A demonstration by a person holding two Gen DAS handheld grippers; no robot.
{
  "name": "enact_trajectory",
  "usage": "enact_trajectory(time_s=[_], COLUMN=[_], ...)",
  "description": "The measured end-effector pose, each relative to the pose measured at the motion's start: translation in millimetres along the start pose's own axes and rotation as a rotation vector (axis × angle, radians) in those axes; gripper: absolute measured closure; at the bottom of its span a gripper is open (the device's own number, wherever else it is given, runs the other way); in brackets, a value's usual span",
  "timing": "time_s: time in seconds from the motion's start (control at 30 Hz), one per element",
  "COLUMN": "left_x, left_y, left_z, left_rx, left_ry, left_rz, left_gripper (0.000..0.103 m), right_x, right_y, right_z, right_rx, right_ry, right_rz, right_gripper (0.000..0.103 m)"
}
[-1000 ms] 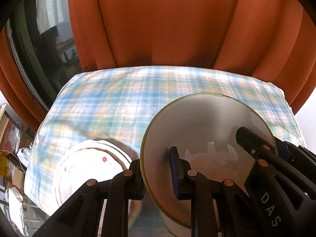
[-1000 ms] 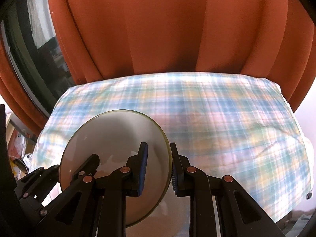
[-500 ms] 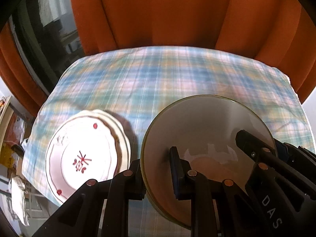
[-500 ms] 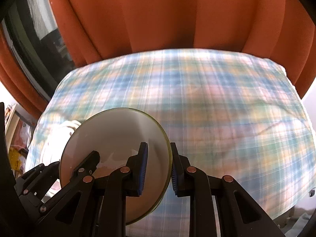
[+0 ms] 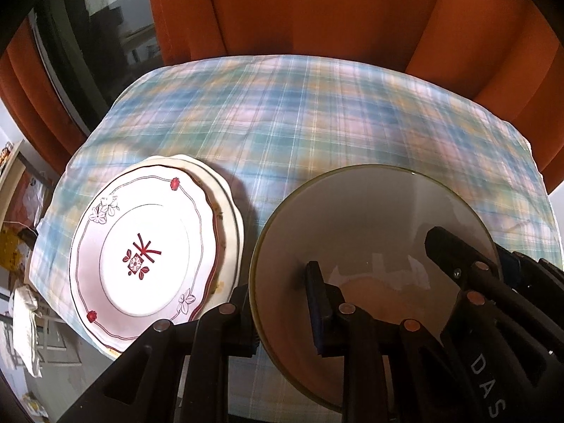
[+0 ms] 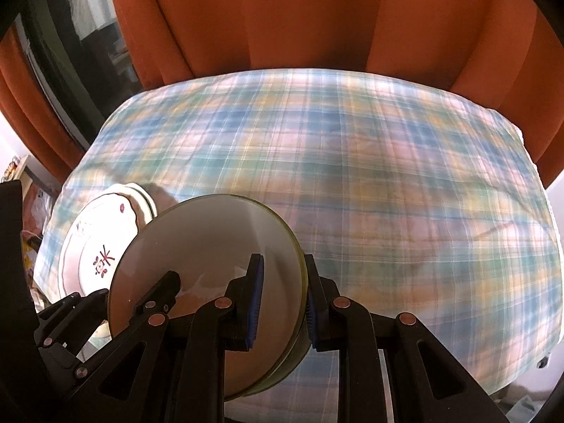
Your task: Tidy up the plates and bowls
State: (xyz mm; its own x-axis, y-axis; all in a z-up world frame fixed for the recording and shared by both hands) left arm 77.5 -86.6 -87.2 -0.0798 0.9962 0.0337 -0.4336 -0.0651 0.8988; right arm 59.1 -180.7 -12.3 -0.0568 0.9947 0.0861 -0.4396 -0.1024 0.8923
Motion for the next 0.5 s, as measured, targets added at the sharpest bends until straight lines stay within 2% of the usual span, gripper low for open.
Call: enact_trajectory(time_s=[0.2,0.5], left_x=[0.8,-2.2], left_y=[-5.9,-6.4], left_z=[-2.7,-7.1], left_rx=[0.020,0.003], left_ry=[0.023,0.011], left_rz=[-0.039,-0.023], left_gripper=[0.082,0.082], right_x=[4.7,2.9], right_y=[-0.5,1.3], right_z=[0.9,-3.0], right_rx=[-0.013,-0.041], right_ry=[0.041,0.058], right_rz=[-0.033,-0.045], right_gripper=[0.078,0.078])
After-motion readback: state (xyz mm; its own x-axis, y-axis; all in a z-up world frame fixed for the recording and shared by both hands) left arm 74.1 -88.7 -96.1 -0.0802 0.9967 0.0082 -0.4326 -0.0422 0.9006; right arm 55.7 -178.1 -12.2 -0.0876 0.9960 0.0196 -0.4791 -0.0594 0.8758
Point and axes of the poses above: each gripper's, at about its wrist camera, not at the fingertips, and y roughly against the way its jaws point, x to its left, z to its top, the point moved 1 cm from there along -y, roughly the way its jaws point, and after that the axes turned 3 degrees about z, right-handed, at the moved point
